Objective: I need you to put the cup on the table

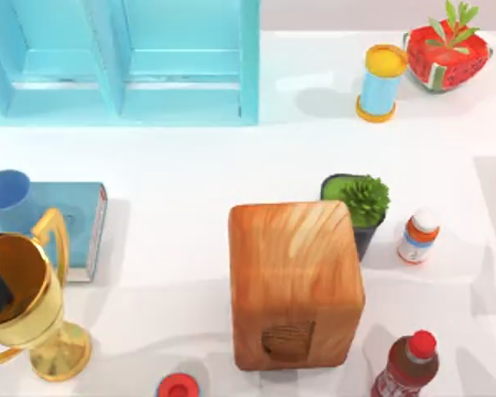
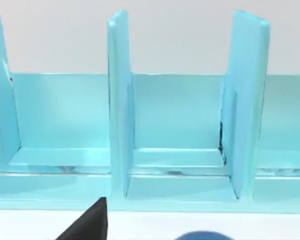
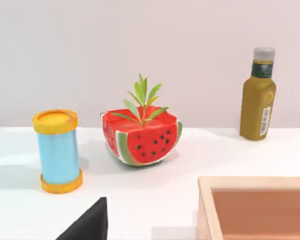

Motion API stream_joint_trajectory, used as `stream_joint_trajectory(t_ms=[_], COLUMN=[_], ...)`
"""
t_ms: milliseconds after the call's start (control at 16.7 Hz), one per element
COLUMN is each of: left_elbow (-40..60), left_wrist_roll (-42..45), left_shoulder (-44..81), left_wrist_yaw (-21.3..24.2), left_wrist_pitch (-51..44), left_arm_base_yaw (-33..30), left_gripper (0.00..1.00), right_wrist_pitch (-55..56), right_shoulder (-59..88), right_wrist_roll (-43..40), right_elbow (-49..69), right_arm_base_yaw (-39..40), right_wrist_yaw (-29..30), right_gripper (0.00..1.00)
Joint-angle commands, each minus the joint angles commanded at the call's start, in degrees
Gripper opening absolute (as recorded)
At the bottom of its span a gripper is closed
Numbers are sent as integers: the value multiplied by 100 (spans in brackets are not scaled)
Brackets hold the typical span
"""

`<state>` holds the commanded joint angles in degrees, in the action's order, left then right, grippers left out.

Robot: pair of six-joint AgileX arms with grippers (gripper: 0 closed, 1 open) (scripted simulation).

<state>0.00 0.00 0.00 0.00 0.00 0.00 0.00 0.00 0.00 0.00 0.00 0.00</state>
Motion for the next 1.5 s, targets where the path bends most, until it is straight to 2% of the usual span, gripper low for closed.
stream_joint_trajectory(t_ms=[300, 660, 1140, 1500], left_elbow=[410, 2152, 5642, 8080], left_wrist_roll=[22, 45, -98, -325], left_shoulder=[142, 1469, 4869, 7912], left_wrist_yaw=[-35, -234, -452, -375], left_wrist_pitch=[-171, -1266, -3747, -5941], left_arm_base_yaw=[34, 194, 251, 17], left_gripper=[100, 100, 100, 100], right_wrist_pitch=[0, 0, 0, 0], right_shoulder=[0, 0, 0, 0], right_wrist_roll=[0, 0, 0, 0], right_elbow=[0, 0, 0, 0], right_arm_base_yaw=[0, 0, 0, 0], right_wrist_yaw=[0, 0, 0, 0], right_gripper=[100, 100, 100, 100])
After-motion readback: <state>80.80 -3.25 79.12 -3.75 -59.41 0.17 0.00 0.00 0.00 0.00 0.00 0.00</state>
